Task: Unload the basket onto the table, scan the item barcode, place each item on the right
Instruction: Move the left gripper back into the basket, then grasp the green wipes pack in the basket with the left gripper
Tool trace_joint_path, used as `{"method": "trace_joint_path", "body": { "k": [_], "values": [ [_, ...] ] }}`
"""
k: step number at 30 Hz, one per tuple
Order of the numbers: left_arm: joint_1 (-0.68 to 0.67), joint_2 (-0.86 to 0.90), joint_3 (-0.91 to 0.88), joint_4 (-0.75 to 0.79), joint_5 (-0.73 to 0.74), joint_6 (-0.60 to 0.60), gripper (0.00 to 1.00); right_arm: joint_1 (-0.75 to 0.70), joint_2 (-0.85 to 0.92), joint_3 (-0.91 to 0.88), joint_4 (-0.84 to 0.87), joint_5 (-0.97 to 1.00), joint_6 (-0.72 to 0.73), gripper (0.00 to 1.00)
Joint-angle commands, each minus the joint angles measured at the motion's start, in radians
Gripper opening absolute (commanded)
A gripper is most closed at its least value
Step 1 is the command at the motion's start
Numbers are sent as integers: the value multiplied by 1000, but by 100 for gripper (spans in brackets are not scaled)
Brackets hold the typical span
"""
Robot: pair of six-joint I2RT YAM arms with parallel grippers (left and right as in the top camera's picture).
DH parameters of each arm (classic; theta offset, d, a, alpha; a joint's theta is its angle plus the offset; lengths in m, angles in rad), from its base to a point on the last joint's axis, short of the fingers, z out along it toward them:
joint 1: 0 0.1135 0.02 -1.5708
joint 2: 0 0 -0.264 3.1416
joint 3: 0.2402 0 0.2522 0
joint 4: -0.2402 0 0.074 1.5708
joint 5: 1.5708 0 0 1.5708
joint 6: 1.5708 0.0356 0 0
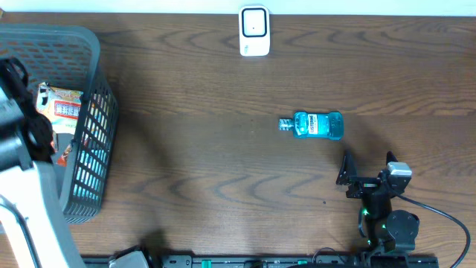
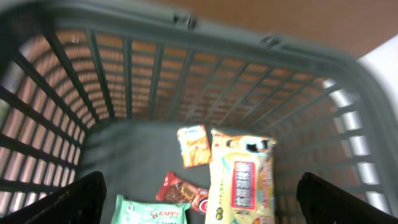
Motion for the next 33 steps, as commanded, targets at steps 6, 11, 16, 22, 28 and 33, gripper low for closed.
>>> {"method": "trace_joint_path", "body": {
  "k": [6, 11, 16, 22, 28, 33],
  "values": [
    [105, 283, 11, -56, 365, 29, 98, 4, -2, -2, -3, 5, -11, 99],
    [140, 473, 11, -73, 585, 180, 98, 4, -2, -2, -3, 5, -11, 99],
    [178, 560, -21, -73, 704, 243, 98, 4, -2, -2, -3, 5, -11, 99],
    [200, 572, -95, -64, 755, 406, 98, 4, -2, -2, -3, 5, -11, 99],
    [200, 572, -171, -46, 759, 409, 98, 4, -2, -2, -3, 5, -11, 99],
    [200, 572, -226, -14, 759, 365, 99, 4, -2, -2, -3, 5, -11, 99]
  ]
}}
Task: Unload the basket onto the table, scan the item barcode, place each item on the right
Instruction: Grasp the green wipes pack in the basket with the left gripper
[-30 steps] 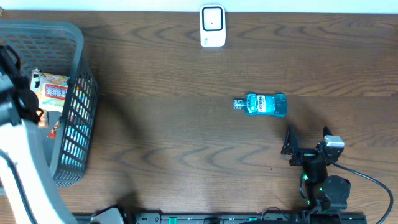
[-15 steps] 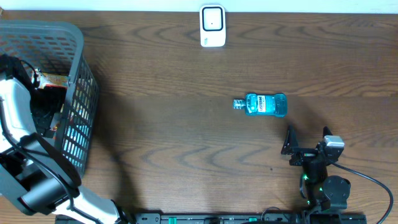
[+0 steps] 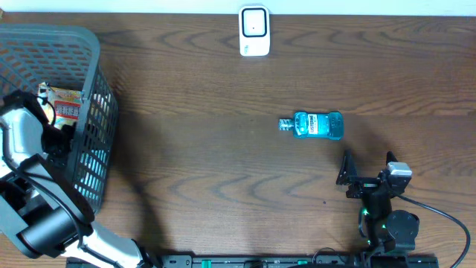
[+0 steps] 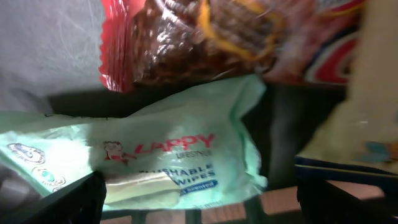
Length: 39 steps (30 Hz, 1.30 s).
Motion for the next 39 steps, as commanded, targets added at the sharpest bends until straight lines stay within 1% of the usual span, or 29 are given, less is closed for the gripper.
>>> {"method": "trace_joint_path", "body": {
  "k": [1, 3, 6, 8, 12, 18, 22, 25, 27, 28, 29, 30, 31, 32, 34, 35, 36, 39],
  "values": [
    [2, 5, -43, 15, 8, -24, 96, 4, -2, -2, -3, 5, -11, 99],
    [2, 5, -64, 31, 8, -24, 73, 4, -2, -2, -3, 5, -11, 99],
    [2, 5, -75, 32, 0, -24, 31, 4, -2, -2, -3, 5, -11, 99],
    [2, 5, -75, 32, -16, -24, 8, 4, -2, -2, -3, 5, -11, 99],
    [2, -5, -69, 36, -26, -24, 8, 4, -2, -2, -3, 5, -11, 99],
    [2, -83, 32, 8, -26, -23, 7, 4, -2, -2, -3, 5, -11, 99],
    [2, -219, 134, -3, -26, -24, 7, 4, -2, -2, -3, 5, -11, 99],
    [2, -352, 153, 24, -34, -25, 7, 4, -2, -2, -3, 5, -11, 99],
    [2, -425, 152, 22, -93, -27, 8, 4, -2, -2, -3, 5, -11, 99],
    [2, -442, 152, 14, -124, -21, 26, 4, -2, -2, -3, 5, -11, 99],
    [2, -452, 149, 4, -163, -12, 47, 4, -2, -2, -3, 5, -11, 99],
    [2, -456, 144, -2, -193, -2, 62, 4, -2, -2, -3, 5, -11, 99],
    [2, -455, 131, -3, -227, 34, 73, 4, -2, -2, -3, 5, -11, 99],
    [2, -449, 114, -3, -246, 54, 76, 4, -2, -2, -3, 5, -11, 99],
    [3, -430, 59, -4, -276, 60, 78, 4, -2, -2, -3, 5, -11, 99],
    [4, -413, 17, 1, -294, 59, 83, 4, -2, -2, -3, 5, -11, 99],
    [6, -397, -8, 2, -304, 58, 86, 4, -2, -2, -3, 5, -11, 99],
    [31, -325, -71, 14, -301, 38, 86, 4, -2, -2, -3, 5, -11, 99]
  ]
}}
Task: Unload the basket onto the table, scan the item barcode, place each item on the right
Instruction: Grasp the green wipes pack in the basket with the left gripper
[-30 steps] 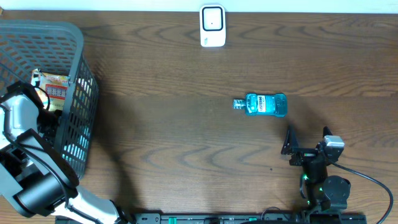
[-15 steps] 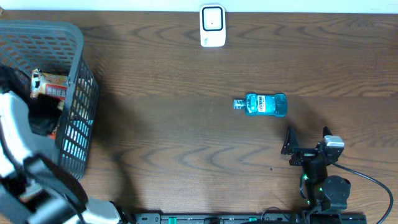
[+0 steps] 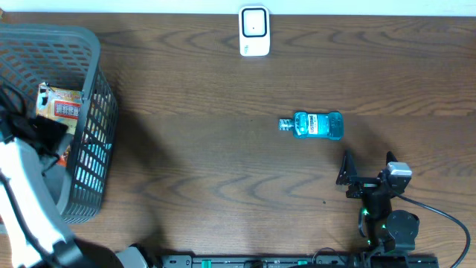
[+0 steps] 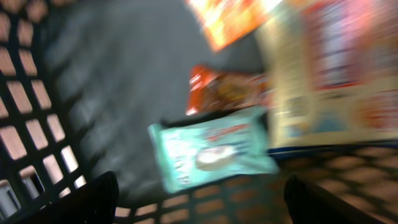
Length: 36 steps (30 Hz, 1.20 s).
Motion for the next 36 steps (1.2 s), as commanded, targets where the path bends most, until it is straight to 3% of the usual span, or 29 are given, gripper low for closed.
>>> {"method": "trace_joint_path", "body": {
  "k": [1, 6, 10, 16, 18, 23, 27, 29, 36],
  "values": [
    [37, 95, -74, 21, -42, -13, 86, 4, -2, -2, -3, 5, -11, 99],
    [111, 234, -106, 66, 114, 73, 86, 4, -2, -2, -3, 5, -11, 99],
    [117, 325, -106, 89, 276, 277, 86, 4, -2, -2, -3, 5, -11, 99],
    [117, 436, -110, 97, 283, 289, 86, 4, -2, -2, -3, 5, -11, 99],
    [117, 482, -117, 97, 348, 335, 83, 4, -2, -2, -3, 5, -11, 99],
    [117, 541, -161, 95, 573, 465, 54, 4, -2, -2, -3, 5, -11, 99],
    [117, 544, -202, 95, 588, 482, 20, 4, -2, -2, -3, 5, -11, 99],
    [117, 542, -202, 88, 589, 482, 8, 4, -2, -2, -3, 5, -11, 99],
    [118, 503, -137, 60, 600, 435, 7, 4, -2, -2, -3, 5, -11, 99]
  ]
}}
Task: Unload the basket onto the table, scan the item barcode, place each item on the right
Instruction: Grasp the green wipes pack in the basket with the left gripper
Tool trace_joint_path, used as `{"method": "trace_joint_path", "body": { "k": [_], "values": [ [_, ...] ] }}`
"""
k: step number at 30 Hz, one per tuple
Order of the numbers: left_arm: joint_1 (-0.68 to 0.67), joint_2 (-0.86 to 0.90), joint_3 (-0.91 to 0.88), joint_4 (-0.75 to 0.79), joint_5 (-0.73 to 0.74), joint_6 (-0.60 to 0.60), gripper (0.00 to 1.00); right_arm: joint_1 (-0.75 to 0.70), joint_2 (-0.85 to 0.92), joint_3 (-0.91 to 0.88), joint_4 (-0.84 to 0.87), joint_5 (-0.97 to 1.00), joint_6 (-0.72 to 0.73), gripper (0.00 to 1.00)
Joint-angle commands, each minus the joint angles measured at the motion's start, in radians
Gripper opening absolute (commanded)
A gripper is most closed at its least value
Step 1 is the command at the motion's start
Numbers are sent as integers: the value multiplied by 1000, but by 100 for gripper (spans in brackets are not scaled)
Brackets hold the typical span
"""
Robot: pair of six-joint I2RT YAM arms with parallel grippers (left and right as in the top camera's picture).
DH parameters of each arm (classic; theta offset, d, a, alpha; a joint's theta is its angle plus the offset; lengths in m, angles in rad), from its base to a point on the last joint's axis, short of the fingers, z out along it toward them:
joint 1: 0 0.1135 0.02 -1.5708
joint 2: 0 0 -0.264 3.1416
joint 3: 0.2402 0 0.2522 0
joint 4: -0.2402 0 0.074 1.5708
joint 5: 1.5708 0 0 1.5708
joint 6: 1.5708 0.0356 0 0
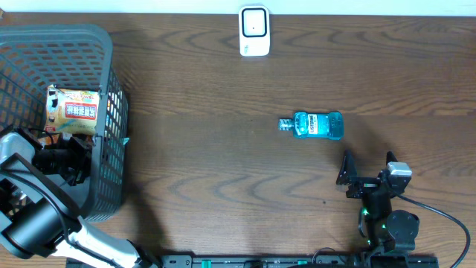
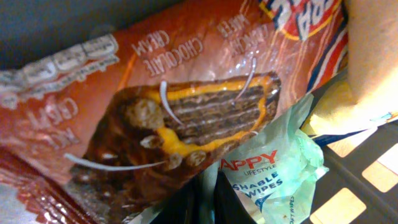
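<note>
In the left wrist view, my left gripper [image 2: 208, 202] sits deep in the basket, its two dark fingers nearly together on a thin fold of the pale green wipes pack [image 2: 267, 177]. A brown chocolate wafer pack [image 2: 155, 118] lies over the wipes and fills most of that view. From overhead, the left gripper [image 1: 78, 158] is low inside the grey basket [image 1: 111, 89]. The white scanner [image 1: 254, 31] stands at the table's far edge. My right gripper [image 1: 368, 173] rests open near the front right, holding nothing.
A yellow snack pack [image 1: 74, 112] lies in the basket beside the left arm. A blue mouthwash bottle [image 1: 316, 125] lies on its side right of the table's middle, just beyond the right gripper. The basket's mesh walls surround the left gripper.
My left gripper was open and higher above the wipes pack; now it is low and shut on a fold of it. The basket has shifted slightly to the right. The right arm is unmoved.
First my left gripper hung open over the basket with its packs below. Then it was low, close over the wipes pack, still open. Then it stood higher again, open. Now it is down among the packs and shut on the wipes pack.
</note>
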Motion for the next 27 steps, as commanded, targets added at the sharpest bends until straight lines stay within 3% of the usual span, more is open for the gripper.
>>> {"method": "trace_joint_path", "body": {
  "k": [1, 13, 27],
  "values": [
    [-24, 39, 9, -40, -81, -44, 7, 4, -2, -2, -3, 5, -11, 99],
    [-19, -243, 304, -125, -113, -196, 7, 4, -2, -2, -3, 5, -11, 99],
    [-19, -773, 307, 68, -173, -257, 8, 4, -2, -2, -3, 5, -11, 99]
  ]
}}
